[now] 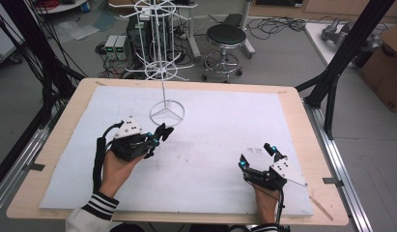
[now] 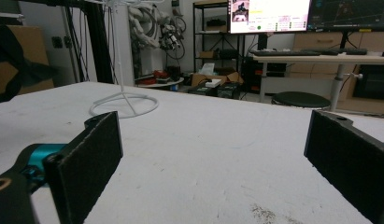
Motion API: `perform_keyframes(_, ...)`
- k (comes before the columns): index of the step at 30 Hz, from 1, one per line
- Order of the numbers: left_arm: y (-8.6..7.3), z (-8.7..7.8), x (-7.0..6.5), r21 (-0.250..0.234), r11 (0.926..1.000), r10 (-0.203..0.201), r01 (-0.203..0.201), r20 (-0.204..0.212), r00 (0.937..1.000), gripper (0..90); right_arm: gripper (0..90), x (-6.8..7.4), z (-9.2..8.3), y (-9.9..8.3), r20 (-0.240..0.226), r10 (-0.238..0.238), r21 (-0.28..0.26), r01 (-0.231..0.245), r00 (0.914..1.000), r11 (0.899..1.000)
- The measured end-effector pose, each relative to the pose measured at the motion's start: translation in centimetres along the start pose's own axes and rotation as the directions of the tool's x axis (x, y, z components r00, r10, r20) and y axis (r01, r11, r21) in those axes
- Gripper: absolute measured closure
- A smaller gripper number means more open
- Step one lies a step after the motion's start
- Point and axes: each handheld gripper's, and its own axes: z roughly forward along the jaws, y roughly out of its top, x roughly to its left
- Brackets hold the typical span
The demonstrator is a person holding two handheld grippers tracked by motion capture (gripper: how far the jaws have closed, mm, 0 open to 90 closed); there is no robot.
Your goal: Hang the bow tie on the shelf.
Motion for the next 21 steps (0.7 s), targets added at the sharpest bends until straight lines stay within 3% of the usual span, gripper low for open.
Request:
perform_keyframes(11,1.1,-1.8,1.0,-0.116,0.9932,-0.012,0.008,-0.035,0.9993,87.3,3.3,0.0,0.0,0.0,-0.001,0.000,0.001,0.000,1.0000,1.000)
perform_keyframes(17,1.1,-3.0,2.0,-0.224,0.9745,-0.029,0.013,-0.066,0.9974,87.3,3.3,0.0,0.0,0.0,0.000,0.001,0.003,-0.001,1.0000,1.000)
perform_keyframes(21,1.3,-3.6,2.4,-0.258,0.9660,-0.041,0.017,-0.086,0.9954,87.4,3.4,0.0,0.0,0.0,-0.001,0.001,0.003,-0.001,1.0000,1.000)
